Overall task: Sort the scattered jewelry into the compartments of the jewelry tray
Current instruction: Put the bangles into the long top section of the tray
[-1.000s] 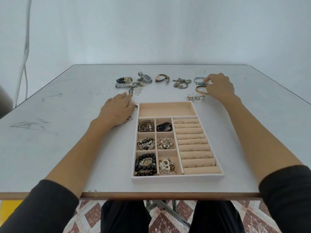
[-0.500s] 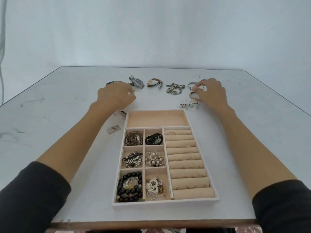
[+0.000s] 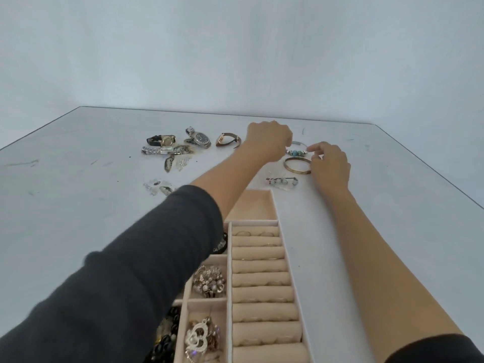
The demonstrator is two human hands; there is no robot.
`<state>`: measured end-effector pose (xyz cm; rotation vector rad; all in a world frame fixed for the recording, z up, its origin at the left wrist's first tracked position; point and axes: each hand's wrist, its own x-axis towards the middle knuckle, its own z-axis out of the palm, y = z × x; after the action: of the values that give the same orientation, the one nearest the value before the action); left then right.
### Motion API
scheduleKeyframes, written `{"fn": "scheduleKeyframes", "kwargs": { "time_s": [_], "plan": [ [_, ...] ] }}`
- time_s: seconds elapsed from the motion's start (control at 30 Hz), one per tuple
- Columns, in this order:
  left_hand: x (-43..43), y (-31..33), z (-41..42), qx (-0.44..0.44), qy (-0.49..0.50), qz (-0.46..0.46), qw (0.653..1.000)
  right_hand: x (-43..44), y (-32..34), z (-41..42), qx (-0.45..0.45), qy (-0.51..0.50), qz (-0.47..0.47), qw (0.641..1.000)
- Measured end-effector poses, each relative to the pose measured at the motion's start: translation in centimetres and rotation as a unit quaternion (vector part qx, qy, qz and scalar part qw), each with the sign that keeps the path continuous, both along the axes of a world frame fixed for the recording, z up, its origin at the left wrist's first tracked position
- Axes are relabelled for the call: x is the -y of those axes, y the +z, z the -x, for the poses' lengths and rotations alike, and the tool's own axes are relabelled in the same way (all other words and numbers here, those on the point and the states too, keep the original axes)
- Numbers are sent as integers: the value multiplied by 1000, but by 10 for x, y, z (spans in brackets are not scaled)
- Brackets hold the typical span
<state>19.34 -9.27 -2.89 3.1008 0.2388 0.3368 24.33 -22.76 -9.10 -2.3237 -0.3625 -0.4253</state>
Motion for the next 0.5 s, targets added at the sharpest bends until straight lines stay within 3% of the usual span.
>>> {"fn": "scheduleKeyframes", "kwargs": {
  "time_s": [0.17, 0.5],
  "plan": [
    [8, -18, -25, 19, 2, -55, 998, 0, 1, 2, -4, 6, -15, 1000],
    [0, -24, -35, 46, -1, -46, 998, -2, 3, 4, -16, -1, -21, 1000]
  ]
}}
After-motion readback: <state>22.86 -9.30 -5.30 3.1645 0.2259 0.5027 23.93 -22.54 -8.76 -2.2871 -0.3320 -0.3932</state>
